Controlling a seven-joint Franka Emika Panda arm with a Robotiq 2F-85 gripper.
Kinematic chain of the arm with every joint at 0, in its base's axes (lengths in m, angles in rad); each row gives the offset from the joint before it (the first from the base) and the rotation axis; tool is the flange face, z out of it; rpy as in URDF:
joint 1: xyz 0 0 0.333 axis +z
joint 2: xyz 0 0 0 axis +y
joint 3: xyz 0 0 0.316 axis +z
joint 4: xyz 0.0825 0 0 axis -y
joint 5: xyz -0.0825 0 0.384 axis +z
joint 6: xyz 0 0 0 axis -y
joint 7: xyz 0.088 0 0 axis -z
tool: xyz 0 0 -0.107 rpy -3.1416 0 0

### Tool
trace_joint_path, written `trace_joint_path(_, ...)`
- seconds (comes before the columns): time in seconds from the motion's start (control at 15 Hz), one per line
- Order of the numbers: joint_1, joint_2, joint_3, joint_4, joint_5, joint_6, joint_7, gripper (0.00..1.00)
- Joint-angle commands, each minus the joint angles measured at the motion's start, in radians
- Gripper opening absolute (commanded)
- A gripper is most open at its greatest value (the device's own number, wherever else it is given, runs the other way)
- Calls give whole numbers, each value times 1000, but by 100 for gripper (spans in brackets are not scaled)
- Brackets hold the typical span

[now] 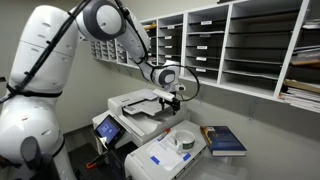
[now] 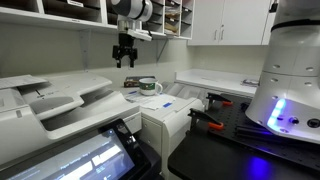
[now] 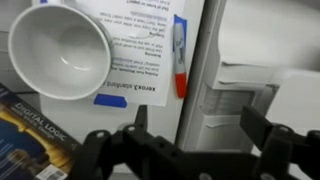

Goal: Remove the marker from the cup and put it on the printer

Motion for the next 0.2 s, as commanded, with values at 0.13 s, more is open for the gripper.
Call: trace_joint_path(0.13, -27, -308, -12, -309, 87, 100, -88, 100)
